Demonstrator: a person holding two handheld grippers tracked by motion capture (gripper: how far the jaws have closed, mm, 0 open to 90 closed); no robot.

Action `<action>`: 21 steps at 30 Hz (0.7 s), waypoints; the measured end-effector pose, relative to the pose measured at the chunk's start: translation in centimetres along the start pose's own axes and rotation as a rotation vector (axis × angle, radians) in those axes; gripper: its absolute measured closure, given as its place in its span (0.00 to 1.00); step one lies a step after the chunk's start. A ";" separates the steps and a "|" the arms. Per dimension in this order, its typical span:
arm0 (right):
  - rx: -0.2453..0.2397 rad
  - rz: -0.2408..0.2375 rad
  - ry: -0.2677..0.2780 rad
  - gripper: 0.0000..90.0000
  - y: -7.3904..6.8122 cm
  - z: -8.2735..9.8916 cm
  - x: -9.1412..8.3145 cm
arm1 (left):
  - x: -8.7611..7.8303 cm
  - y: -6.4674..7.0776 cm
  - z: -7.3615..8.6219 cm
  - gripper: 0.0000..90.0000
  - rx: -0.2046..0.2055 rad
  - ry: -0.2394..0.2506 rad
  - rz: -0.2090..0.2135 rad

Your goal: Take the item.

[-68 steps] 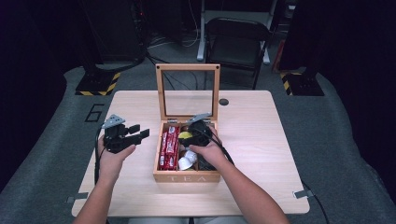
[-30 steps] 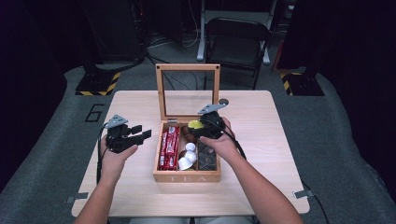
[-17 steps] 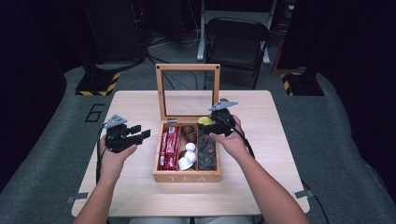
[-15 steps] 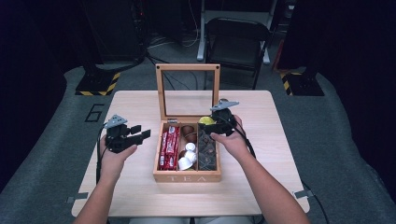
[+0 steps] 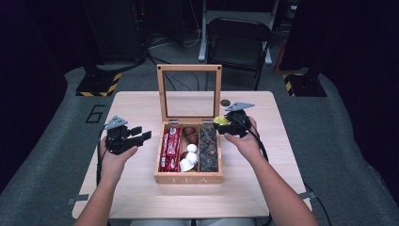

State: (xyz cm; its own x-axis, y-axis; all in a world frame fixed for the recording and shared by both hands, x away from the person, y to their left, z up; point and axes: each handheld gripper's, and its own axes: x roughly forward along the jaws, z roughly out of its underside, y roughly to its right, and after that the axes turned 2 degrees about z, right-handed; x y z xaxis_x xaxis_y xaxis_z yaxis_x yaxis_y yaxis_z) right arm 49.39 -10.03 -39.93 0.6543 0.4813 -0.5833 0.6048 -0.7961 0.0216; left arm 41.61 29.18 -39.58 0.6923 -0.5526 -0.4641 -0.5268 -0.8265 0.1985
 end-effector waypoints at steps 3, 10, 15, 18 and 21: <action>0.009 0.019 -0.003 0.42 0.7 0.6 -0.4 | 0.0 0.0 0.0 0.54 0.000 0.000 0.000; 0.038 0.048 0.002 0.42 1.8 2.1 -1.5 | 0.1 0.0 0.0 0.54 -0.001 -0.005 -0.001; 0.068 0.067 -0.002 0.42 2.7 3.3 -1.9 | 0.1 0.0 0.1 0.54 0.001 -0.009 -0.002; 0.074 0.084 -0.006 0.42 3.2 4.1 -2.1 | 0.0 -0.1 0.1 0.54 -0.001 -0.009 -0.003; 0.092 0.095 -0.012 0.42 3.7 4.9 -2.2 | 0.0 -0.2 0.1 0.54 0.000 -0.012 -0.002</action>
State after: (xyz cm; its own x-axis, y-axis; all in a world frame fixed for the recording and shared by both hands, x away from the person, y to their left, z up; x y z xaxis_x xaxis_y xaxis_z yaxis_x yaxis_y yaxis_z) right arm 47.98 -15.81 -42.55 0.7010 0.3984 -0.5915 0.4961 -0.8683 0.0032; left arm 41.66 29.30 -39.72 0.6872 -0.5499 -0.4747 -0.5256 -0.8275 0.1976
